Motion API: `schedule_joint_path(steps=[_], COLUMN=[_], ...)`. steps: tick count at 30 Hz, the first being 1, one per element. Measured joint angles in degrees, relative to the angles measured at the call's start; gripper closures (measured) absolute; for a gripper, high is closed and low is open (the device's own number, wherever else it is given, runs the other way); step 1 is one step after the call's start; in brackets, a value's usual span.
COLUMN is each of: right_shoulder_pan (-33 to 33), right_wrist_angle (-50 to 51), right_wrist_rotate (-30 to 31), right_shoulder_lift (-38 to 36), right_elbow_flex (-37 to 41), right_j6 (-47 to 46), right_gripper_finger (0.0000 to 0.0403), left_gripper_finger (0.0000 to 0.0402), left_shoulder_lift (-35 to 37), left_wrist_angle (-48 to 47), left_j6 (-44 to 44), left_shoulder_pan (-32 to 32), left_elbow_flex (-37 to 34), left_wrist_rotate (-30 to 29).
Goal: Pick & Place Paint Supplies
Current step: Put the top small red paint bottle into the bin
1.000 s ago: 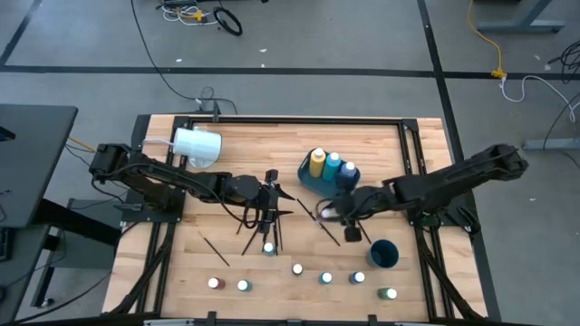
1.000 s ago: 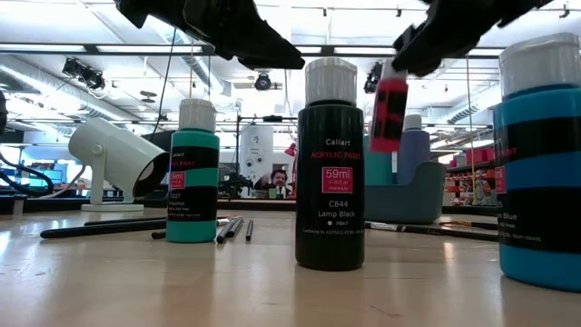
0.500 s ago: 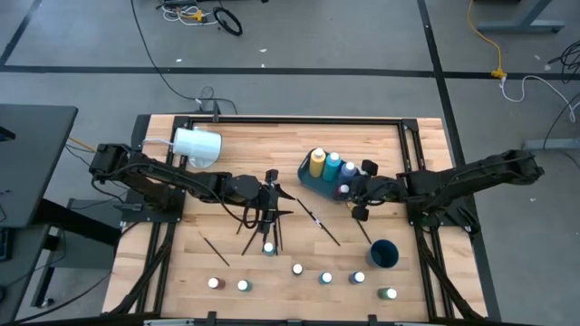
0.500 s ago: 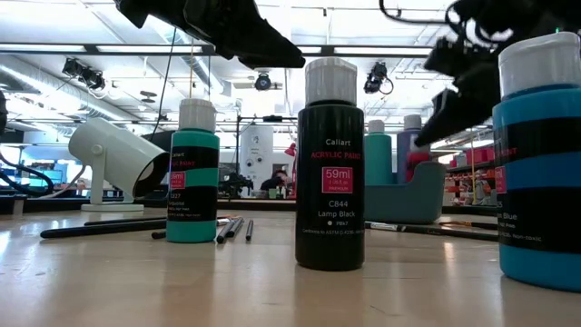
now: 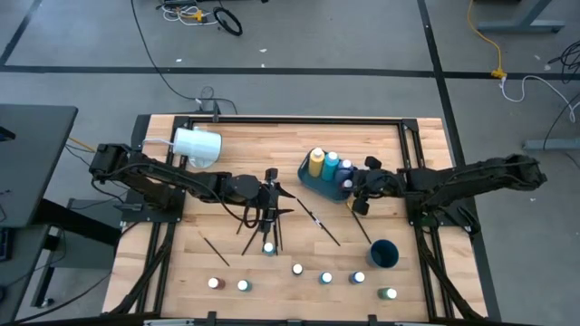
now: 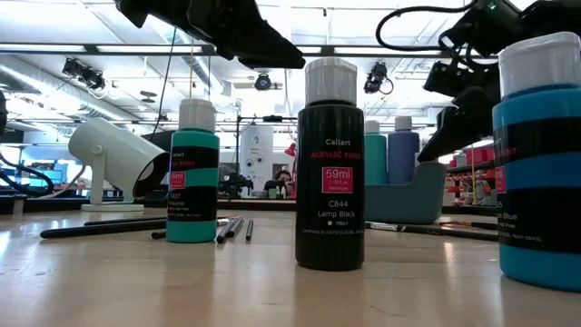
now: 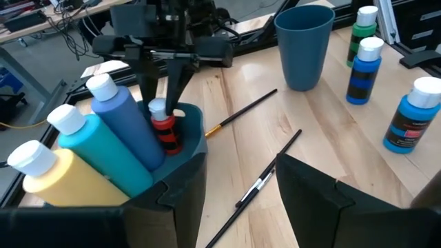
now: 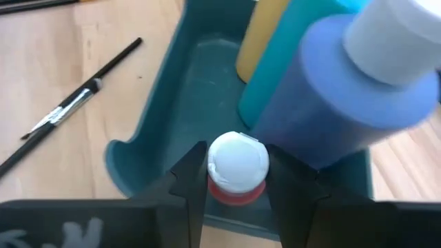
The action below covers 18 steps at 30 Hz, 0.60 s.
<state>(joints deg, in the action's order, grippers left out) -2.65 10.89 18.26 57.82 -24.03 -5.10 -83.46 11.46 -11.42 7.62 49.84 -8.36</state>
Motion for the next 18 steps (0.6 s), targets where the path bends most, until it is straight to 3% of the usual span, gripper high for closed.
schedule_joint_path(steps=[18], right_shoulder_pan=[-0.96], right_wrist_angle=[-0.06], right_wrist_rotate=[3.67], right_shoulder_lift=[0.22], right_elbow_flex=[0.28], right_j6=[1.52], right_gripper_finger=[0.0212], left_gripper_finger=[0.0219], left_shoulder_lift=[0.0], left_wrist_angle=[-0.04], left_j6=[0.02], left_shoulder_pan=[0.0], left_elbow_flex=[-0.02], left_wrist_rotate=[0.22])
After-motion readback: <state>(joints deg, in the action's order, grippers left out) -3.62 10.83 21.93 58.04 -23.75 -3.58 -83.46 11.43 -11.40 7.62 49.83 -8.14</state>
